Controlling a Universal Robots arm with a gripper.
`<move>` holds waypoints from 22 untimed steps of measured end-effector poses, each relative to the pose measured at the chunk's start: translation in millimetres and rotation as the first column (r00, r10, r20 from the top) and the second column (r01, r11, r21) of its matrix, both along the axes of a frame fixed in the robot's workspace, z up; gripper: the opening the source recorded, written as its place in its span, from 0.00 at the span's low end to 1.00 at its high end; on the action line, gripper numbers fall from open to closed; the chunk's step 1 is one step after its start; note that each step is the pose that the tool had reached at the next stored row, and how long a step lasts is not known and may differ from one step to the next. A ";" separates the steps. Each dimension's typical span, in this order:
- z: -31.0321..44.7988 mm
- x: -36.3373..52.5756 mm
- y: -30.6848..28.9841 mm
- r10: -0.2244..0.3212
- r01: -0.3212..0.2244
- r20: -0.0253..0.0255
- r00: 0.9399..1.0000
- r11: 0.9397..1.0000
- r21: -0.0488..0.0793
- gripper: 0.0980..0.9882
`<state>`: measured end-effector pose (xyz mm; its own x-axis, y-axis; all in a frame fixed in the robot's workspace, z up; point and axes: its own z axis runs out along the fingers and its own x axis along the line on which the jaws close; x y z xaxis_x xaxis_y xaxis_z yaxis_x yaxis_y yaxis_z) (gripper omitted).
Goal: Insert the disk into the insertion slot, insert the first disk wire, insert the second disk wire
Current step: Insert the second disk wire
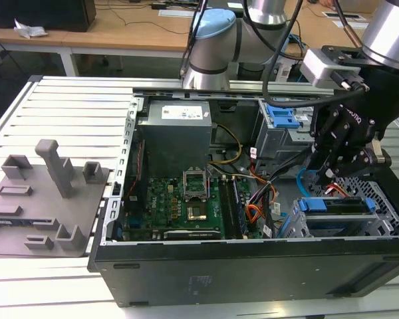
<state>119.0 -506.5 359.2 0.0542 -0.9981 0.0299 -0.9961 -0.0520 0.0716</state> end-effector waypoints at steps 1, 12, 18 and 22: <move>-0.2 0.0 0.0 0.000 0.000 0.000 1.000 1.000 0.000 0.30; -1.0 0.0 0.0 0.000 0.000 0.000 1.000 1.000 0.000 0.12; -1.3 0.1 -1.1 0.000 0.000 0.000 1.000 1.000 -0.026 0.21; -1.2 0.0 -3.0 0.000 0.000 0.000 1.000 1.000 -0.029 0.19</move>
<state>119.0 -509.5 358.0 0.0543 -0.9968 0.0593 -0.9961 -0.0499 0.0731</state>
